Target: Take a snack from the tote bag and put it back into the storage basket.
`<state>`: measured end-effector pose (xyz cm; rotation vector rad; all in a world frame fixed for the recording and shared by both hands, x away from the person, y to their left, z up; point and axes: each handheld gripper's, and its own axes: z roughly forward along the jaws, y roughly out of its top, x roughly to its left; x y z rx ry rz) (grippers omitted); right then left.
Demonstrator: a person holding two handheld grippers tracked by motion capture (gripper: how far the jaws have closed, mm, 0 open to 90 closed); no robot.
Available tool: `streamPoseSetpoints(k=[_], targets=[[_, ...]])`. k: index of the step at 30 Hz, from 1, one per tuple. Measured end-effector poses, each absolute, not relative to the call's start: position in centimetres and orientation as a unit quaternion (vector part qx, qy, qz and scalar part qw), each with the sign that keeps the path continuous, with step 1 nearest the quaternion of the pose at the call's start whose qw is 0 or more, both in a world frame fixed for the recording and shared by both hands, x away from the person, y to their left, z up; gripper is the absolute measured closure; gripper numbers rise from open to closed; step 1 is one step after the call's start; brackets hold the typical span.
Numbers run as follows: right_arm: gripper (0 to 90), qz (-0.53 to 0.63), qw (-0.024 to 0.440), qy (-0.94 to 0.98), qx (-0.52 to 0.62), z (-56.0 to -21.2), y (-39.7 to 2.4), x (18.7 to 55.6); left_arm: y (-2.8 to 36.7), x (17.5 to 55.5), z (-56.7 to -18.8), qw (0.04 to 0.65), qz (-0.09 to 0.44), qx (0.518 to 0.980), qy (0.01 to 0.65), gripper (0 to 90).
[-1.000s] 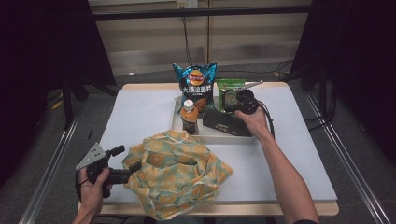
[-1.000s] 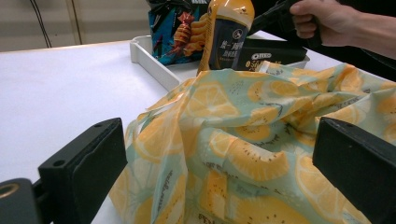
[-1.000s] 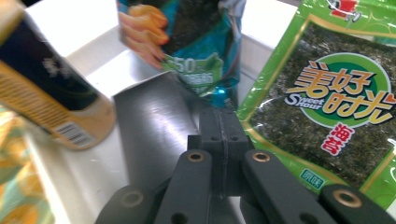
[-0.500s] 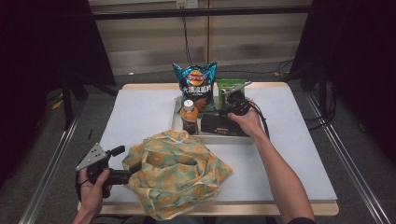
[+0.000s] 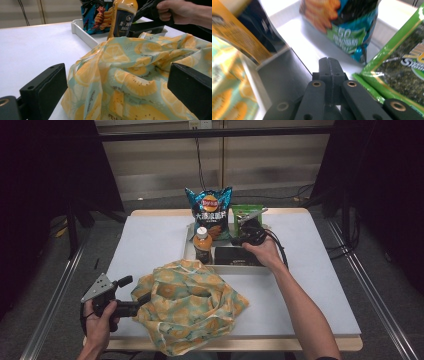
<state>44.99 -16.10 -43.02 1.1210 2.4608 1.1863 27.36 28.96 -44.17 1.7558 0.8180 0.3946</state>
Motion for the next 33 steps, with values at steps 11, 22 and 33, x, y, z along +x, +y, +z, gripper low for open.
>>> streamPoseSetpoints(k=[11,22,33], targets=[[86.4,0.470,0.108,0.783,0.394,-42.1,-19.5,42.4,29.0,27.2,-44.1,0.550,0.167,0.743,0.342,2.5],[52.0,0.492,0.143,0.755,0.409,-41.1,-21.8,37.9,28.9,27.2,-44.1,0.551,0.164,0.743,0.344,2.6],[19.4,0.501,0.162,0.746,0.409,-41.1,-23.7,31.8,28.7,27.0,-44.0,0.547,0.170,0.745,0.342,2.6]])
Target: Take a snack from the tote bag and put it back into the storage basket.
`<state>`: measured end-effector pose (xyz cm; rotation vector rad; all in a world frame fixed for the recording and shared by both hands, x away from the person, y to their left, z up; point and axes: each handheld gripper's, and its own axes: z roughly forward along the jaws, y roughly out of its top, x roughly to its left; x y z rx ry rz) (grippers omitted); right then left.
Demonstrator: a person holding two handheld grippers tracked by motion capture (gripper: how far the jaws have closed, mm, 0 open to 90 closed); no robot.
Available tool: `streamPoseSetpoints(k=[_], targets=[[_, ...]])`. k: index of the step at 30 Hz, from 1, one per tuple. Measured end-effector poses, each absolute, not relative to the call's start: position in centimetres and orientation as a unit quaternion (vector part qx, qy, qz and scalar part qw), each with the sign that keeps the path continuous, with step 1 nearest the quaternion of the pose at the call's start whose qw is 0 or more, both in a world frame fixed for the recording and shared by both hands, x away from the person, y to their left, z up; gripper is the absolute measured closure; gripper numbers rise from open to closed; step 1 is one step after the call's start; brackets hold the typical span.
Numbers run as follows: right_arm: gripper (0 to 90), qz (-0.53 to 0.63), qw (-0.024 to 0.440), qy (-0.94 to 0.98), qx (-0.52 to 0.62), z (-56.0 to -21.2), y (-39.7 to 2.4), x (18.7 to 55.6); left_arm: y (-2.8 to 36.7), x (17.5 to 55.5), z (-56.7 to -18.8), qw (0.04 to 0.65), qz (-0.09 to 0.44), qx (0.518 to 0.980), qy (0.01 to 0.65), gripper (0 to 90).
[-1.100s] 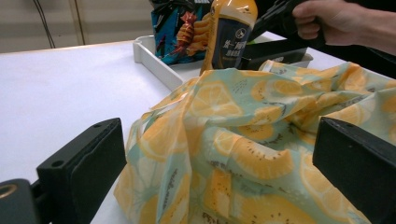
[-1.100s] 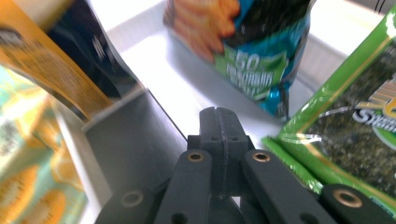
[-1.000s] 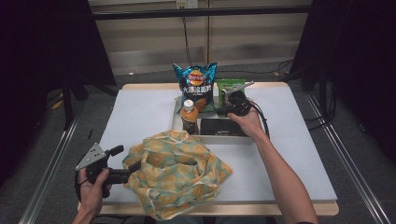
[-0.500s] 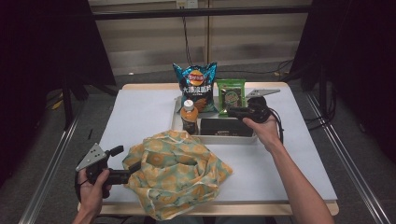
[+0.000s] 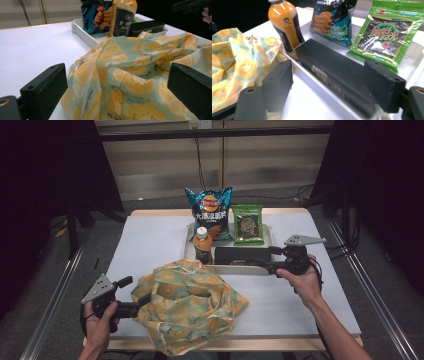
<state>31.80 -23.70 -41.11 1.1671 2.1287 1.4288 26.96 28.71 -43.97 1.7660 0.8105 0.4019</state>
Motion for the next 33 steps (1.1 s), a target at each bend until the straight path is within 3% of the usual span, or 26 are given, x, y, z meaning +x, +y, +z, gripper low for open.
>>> streamPoseSetpoints(k=[5,13,28,33], targets=[[10.9,0.512,0.165,0.735,0.412,-41.1,-24.4,28.9,28.4,26.7,-43.8,0.551,0.169,0.743,0.340,2.5],[4.4,0.513,0.183,0.721,0.428,-41.2,-25.8,24.9,27.8,26.0,-43.3,0.551,0.169,0.747,0.330,2.5],[3.4,0.495,0.226,0.695,0.469,-43.1,-28.5,18.7,27.4,25.5,-43.1,0.544,0.176,0.754,0.323,2.6],[3.4,0.489,0.233,0.690,0.480,-43.8,-29.2,18.3,27.5,25.6,-43.2,0.549,0.175,0.749,0.327,2.6]])
